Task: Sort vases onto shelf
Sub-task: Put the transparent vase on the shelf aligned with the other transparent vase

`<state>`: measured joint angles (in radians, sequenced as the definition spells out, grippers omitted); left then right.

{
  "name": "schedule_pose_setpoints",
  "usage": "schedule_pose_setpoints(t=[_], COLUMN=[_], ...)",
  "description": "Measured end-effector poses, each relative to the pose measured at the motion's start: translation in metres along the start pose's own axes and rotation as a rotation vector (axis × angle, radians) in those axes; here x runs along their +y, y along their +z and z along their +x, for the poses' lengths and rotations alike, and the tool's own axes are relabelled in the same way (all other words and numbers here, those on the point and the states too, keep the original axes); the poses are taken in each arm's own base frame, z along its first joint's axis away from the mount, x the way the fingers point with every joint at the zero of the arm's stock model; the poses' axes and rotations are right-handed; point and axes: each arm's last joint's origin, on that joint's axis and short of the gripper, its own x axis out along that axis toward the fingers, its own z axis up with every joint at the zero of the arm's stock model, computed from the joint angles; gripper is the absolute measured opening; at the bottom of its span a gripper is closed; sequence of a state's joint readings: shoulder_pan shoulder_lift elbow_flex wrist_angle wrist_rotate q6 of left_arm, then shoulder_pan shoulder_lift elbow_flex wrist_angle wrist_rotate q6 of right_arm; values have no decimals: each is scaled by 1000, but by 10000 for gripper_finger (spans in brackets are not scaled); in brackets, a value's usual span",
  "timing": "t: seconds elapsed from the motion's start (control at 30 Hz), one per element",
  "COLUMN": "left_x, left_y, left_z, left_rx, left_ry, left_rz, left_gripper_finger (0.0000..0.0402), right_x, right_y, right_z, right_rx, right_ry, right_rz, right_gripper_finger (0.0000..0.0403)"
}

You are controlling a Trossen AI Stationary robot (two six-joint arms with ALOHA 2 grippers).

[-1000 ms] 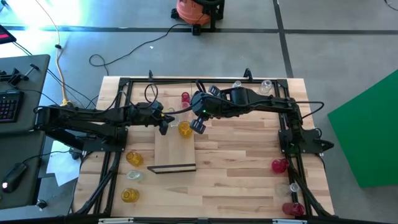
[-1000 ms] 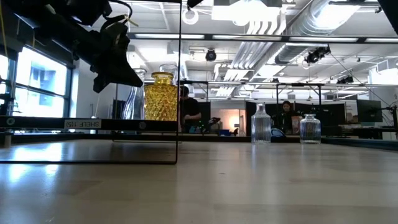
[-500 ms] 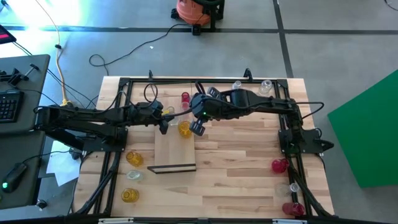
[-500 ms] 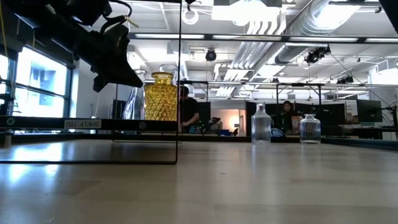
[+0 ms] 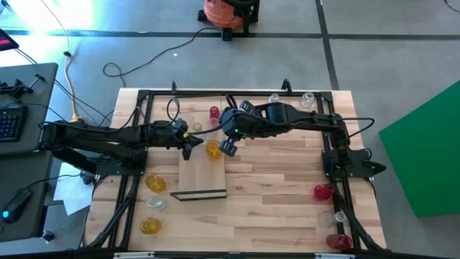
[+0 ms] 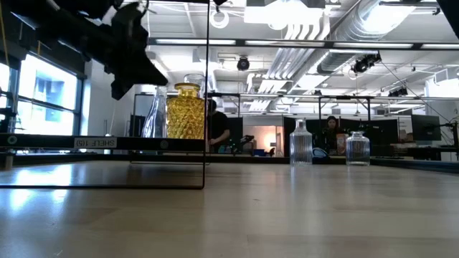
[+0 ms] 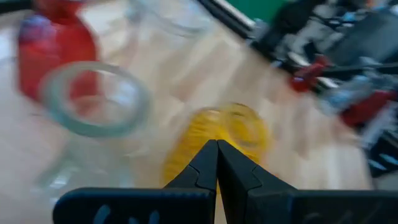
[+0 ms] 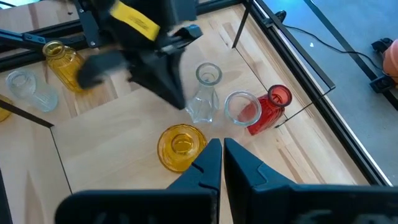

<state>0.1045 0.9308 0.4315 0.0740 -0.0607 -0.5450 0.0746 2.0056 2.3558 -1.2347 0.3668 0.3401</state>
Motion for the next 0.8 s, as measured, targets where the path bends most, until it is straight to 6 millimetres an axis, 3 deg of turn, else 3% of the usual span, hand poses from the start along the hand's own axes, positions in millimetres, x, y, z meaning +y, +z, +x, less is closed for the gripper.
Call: schedule_pose_setpoints(t=[0.13, 0.37, 0.6, 0.8], left_x=[-14, -26, -9, 8], left_y=[3, 16, 12, 1], left_z=[-18, -66, -109, -130], left_rx=[-53, -245, -383, -402], left_ry=[-102, -234, -109, -7], left_rz=[-11, -33, -51, -97], left_gripper_finger=[0, 0, 0, 0], right_x=[-1, -4, -25, -55], right_y=[-3, -10, -26, -27], right_z=[0, -1, -2, -12], right_rx=[30, 96, 245, 249], right_ry=[-10, -36, -262, -300], right_rz=[-12, -40, -42, 30], right_gripper_finger=[0, 0, 0, 0])
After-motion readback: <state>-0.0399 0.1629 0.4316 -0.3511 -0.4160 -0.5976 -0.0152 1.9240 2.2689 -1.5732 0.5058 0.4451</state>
